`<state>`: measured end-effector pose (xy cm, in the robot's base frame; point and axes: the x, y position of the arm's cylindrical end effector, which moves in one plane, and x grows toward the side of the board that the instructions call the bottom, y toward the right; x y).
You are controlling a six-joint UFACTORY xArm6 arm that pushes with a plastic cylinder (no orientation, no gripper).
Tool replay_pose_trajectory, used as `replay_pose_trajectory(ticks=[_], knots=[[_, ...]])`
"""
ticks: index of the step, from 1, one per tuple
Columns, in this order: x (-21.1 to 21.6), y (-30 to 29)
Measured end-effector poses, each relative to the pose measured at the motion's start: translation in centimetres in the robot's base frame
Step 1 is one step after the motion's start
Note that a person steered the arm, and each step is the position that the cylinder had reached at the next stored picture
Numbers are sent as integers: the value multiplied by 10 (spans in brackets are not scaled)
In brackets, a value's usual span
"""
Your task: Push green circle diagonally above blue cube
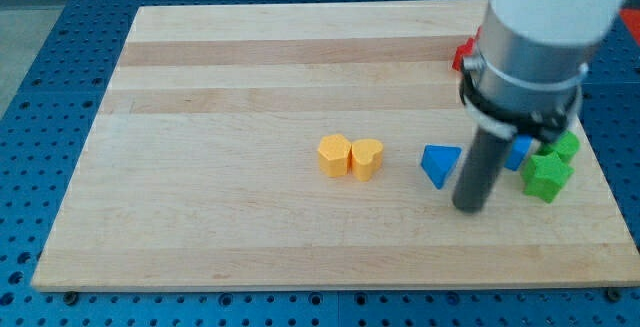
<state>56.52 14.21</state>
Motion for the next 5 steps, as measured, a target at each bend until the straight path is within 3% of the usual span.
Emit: replay_pose_trajectory(ticks=[1,3,5], knots=[[53,13],[42,76],[14,79]])
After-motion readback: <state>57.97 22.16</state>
